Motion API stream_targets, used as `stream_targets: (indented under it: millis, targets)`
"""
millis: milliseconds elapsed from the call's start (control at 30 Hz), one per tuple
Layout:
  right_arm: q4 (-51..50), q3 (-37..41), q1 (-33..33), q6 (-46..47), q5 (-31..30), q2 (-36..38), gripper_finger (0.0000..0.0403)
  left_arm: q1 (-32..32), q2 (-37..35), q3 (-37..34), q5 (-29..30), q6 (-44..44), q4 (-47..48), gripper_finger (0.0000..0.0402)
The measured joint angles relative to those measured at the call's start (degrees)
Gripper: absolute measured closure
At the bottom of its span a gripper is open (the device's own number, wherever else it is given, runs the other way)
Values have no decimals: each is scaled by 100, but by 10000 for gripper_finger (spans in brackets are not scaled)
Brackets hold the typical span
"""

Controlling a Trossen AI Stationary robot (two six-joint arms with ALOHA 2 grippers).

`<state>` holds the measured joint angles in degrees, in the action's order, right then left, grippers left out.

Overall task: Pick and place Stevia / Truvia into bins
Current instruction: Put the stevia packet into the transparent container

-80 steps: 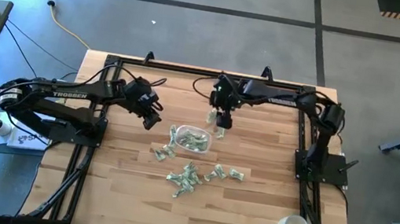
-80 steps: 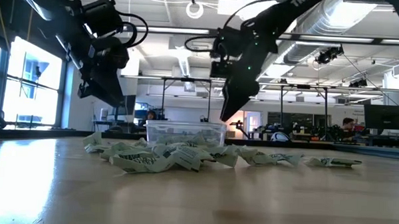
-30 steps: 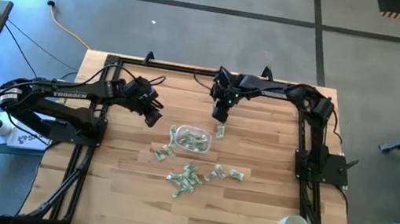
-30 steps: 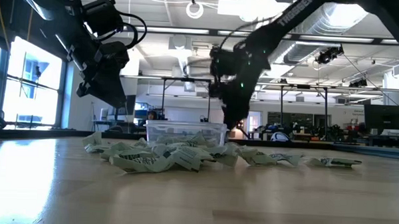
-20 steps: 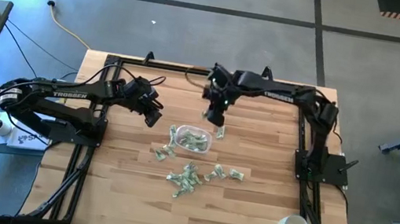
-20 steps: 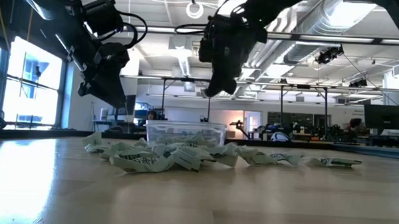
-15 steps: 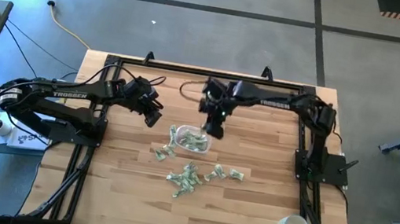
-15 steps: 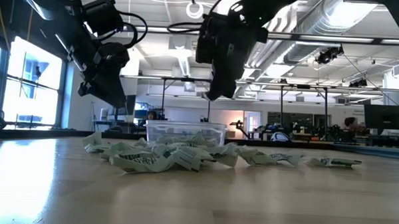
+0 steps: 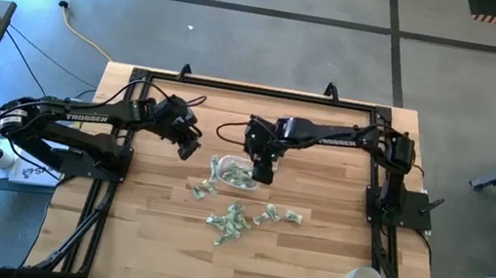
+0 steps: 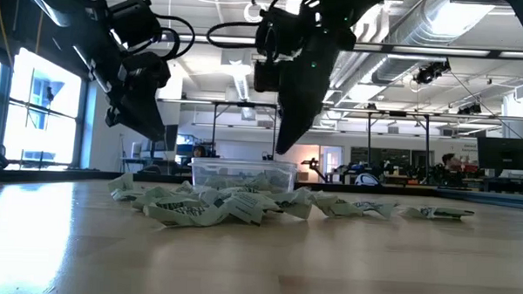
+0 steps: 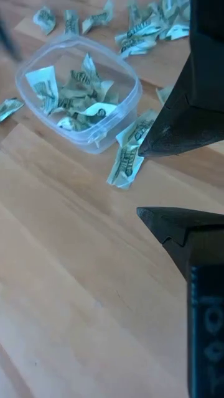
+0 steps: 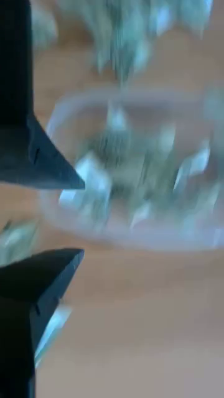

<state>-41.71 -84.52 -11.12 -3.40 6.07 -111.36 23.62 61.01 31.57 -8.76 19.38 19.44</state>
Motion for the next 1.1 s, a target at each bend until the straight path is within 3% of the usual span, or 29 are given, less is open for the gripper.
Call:
stream_targets:
  millis: [100,300,433,633,933,1100]
  targets:
    - [-507,-4,-80,292,-711,50,202,0,0,0,-144,15,0,227]
    - [-588,714,-332,536,-405,51,175,2,0,0,-96,-228,15,227]
    - [-20,1121,-497,1510,-56,50,175,154,0,0,21,-497,99,227]
    - [609,1218,-355,2206,-281,58,173,611,0,2,-274,-854,160,227]
    - [396,1228,-159,2260,-1173,-143,194,1077,0,1,-451,-1203,155,227]
    - [378,1221,-254,2257,-1087,-171,262,1265,0,0,-451,-1360,131,227]
